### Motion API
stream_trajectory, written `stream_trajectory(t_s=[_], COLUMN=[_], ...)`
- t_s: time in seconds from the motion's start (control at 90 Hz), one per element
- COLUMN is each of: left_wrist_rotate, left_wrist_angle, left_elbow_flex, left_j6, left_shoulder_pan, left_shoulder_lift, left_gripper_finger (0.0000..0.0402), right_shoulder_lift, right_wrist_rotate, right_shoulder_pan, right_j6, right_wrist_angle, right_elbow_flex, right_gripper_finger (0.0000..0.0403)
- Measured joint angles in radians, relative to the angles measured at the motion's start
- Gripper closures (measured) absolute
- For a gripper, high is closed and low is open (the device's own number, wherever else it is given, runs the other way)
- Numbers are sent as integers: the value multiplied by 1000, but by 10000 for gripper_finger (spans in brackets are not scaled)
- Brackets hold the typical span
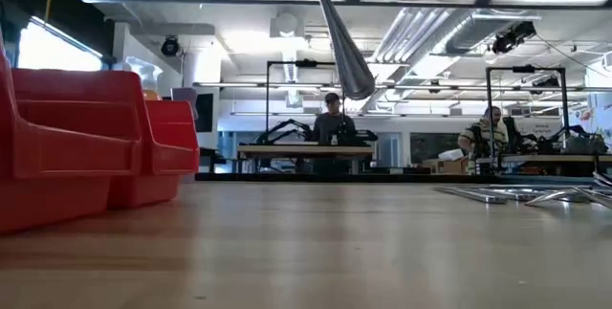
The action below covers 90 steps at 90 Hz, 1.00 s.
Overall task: Sort silverware
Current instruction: Put the silver spoon in the middle red bin
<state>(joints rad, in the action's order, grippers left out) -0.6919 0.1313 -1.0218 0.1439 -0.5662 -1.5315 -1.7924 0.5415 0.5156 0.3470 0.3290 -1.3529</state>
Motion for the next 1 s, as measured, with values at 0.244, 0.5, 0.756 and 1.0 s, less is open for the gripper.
stream_trajectory(t_s=[0.244,0.5,0.756,1.0], left_wrist_rotate=[-201,-510,-571,-577], left_wrist_angle=[-154,-618,-897,-871], left_elbow_flex=[0,0,2,2], left_j6=[-99,-540,-943,-1025], left_shoulder_pan=[-57,-264,-420,-567], left_shoulder_lift=[53,193,209,199], left_gripper_finger=[401,402,401,401], right_shoulder_lift=[1,1,0,0], right_wrist_rotate=[113,372,427,415], right_shoulder_pan=[24,207,298,289], right_j6=[216,476,621,623], right_wrist_angle=[396,679,720,721], right_elbow_flex=[-137,-189,-188,-188], right_gripper_finger=[185,203,236,249])
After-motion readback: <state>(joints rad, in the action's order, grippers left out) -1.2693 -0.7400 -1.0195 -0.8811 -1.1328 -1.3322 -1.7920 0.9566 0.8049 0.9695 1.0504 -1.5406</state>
